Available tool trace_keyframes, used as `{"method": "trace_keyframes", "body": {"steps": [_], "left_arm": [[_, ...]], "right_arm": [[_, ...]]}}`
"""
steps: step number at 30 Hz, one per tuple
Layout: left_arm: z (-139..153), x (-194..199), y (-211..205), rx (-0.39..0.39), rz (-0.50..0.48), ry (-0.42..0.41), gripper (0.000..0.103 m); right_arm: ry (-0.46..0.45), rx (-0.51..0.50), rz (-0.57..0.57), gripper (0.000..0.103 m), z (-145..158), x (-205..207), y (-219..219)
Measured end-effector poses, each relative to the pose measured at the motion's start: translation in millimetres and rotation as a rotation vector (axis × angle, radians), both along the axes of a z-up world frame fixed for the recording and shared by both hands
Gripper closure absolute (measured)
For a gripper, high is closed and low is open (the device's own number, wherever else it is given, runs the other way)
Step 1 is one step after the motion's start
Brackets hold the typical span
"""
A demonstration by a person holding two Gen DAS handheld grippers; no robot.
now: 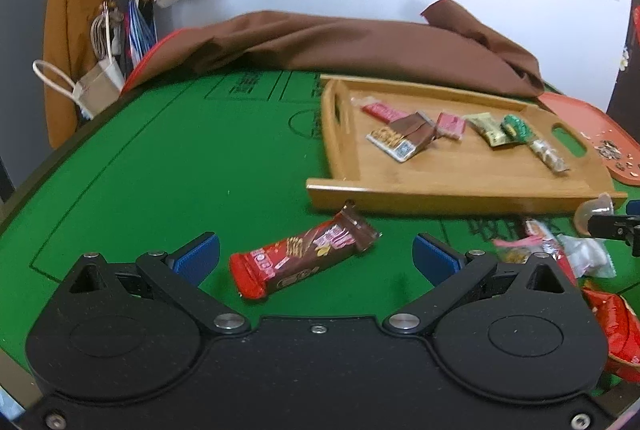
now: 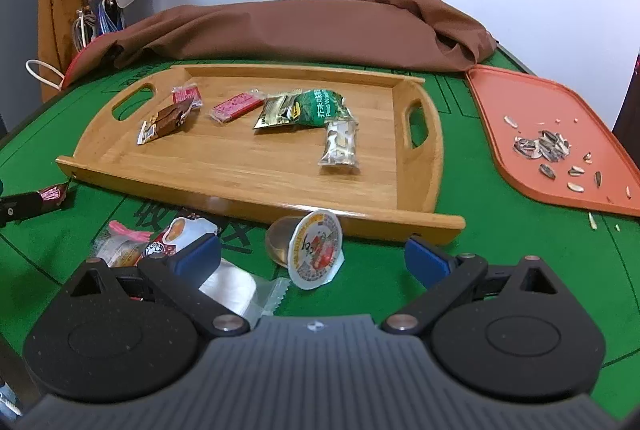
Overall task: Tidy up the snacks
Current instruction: 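Move both open tools back toward the remaining snacks, then grasp the red chocolate bar with the left tool while the right tool grasps the jelly cup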
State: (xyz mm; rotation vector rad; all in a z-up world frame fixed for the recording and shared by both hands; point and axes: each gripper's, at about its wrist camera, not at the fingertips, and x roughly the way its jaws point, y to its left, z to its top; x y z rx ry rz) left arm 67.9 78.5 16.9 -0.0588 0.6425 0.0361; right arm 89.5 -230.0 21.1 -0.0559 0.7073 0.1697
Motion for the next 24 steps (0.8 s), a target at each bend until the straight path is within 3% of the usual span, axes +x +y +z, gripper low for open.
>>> {"method": "trace_keyframes", "body": {"steps": [8, 12, 14, 24], "left_arm": [[-11, 15, 3, -0.021, 0.002, 0.04, 0.003], [-13, 21, 3, -0.04, 0.003, 0.063, 0.016], [-14, 22, 3, -0.039, -0.002, 0.066, 0.028], [-9, 13, -2, -0.016, -0.029, 0.079, 0.057]], "right_arm": [[0.021, 0.012, -0.008, 0.003, -6, 5, 5], [0.032, 0.022, -0.017, 0.005, -8, 9, 4], [0.038, 0.027, -0.025, 0.007, -9, 10, 5], [0.058, 0.031, -0.039, 0.016, -14, 16, 8]]}}
